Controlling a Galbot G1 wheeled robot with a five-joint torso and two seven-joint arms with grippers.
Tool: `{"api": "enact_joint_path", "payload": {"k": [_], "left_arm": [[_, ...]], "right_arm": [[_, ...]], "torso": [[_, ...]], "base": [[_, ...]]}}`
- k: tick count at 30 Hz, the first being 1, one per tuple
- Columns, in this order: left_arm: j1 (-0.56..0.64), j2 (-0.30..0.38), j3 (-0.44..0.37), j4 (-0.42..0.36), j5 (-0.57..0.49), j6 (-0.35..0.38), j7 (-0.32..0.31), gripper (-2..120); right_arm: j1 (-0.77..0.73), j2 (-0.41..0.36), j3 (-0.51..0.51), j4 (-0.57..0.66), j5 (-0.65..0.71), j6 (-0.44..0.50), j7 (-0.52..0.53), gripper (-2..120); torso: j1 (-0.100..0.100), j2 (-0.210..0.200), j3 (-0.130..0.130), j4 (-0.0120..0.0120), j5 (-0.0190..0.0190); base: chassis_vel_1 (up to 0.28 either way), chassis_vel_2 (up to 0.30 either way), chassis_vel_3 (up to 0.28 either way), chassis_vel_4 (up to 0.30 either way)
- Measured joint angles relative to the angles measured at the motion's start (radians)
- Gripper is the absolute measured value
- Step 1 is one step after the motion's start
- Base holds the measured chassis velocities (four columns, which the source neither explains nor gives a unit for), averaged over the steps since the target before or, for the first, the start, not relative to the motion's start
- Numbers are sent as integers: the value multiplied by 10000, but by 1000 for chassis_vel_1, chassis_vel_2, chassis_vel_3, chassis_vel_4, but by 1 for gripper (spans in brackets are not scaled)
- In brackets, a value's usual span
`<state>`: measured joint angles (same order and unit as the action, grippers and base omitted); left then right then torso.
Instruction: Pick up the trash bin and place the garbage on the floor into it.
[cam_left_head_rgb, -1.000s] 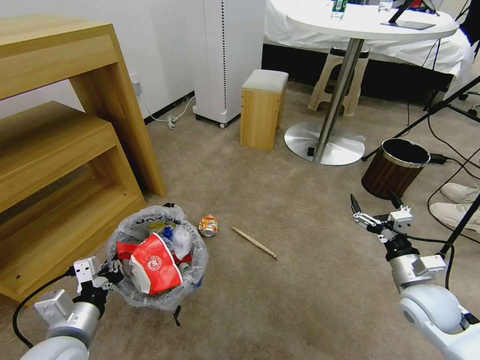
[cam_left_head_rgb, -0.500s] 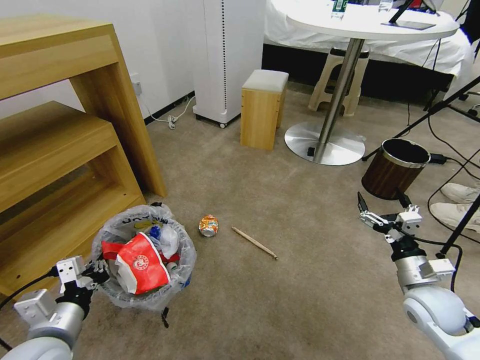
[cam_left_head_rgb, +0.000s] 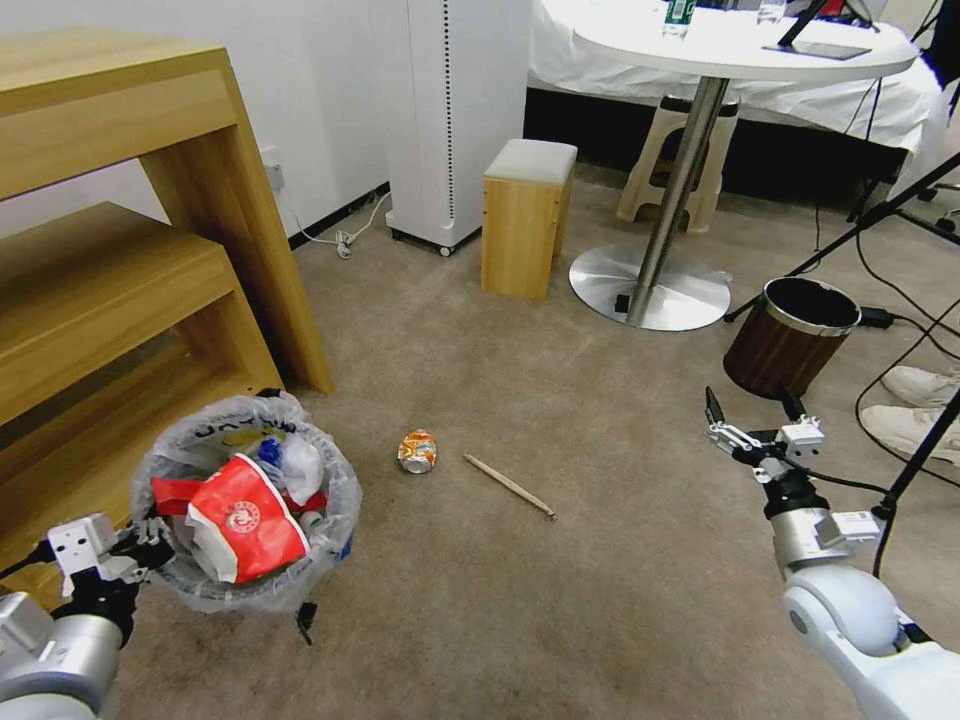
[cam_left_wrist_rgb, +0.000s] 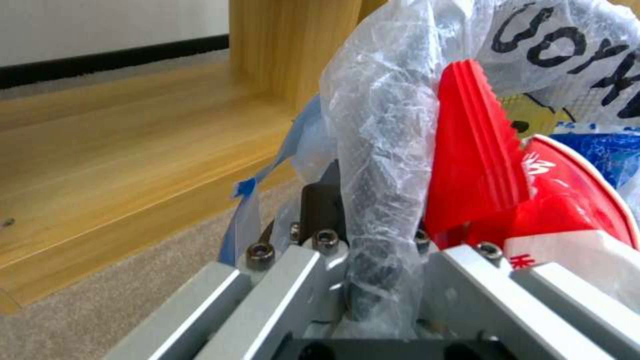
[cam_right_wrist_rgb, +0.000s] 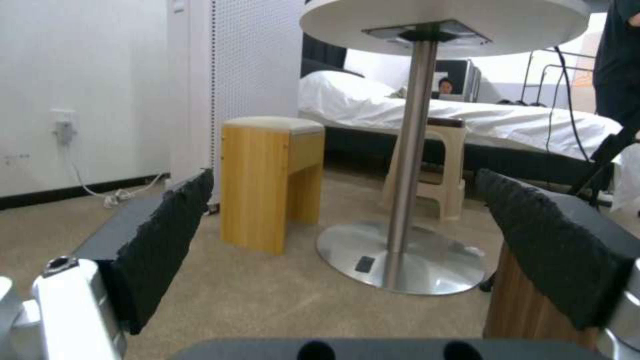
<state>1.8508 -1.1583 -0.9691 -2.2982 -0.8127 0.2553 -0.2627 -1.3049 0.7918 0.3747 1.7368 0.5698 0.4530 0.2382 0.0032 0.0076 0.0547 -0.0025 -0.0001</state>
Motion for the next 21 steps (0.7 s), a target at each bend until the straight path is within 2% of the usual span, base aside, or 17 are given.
{"api": "enact_joint_path", "payload": {"k": [11, 19, 21], "left_arm": [[33, 204, 218, 320, 41, 296, -112, 1], [407, 861, -34, 377, -664, 1101, 111, 1], [773, 1134, -137, 130, -757, 1203, 385, 1]], "right_arm": [[282, 82, -365, -239, 17, 67, -20, 100], [311, 39, -468, -295, 78, 108, -144, 100], [350, 0, -556, -291, 157, 105, -227, 100]], "torso": [[0, 1, 0, -1, -1], [0, 1, 0, 0, 1], [0, 0, 0, -1, 0]], "base": [[0, 0, 0, 0], [0, 0, 0, 0], [0, 0, 0, 0]]}}
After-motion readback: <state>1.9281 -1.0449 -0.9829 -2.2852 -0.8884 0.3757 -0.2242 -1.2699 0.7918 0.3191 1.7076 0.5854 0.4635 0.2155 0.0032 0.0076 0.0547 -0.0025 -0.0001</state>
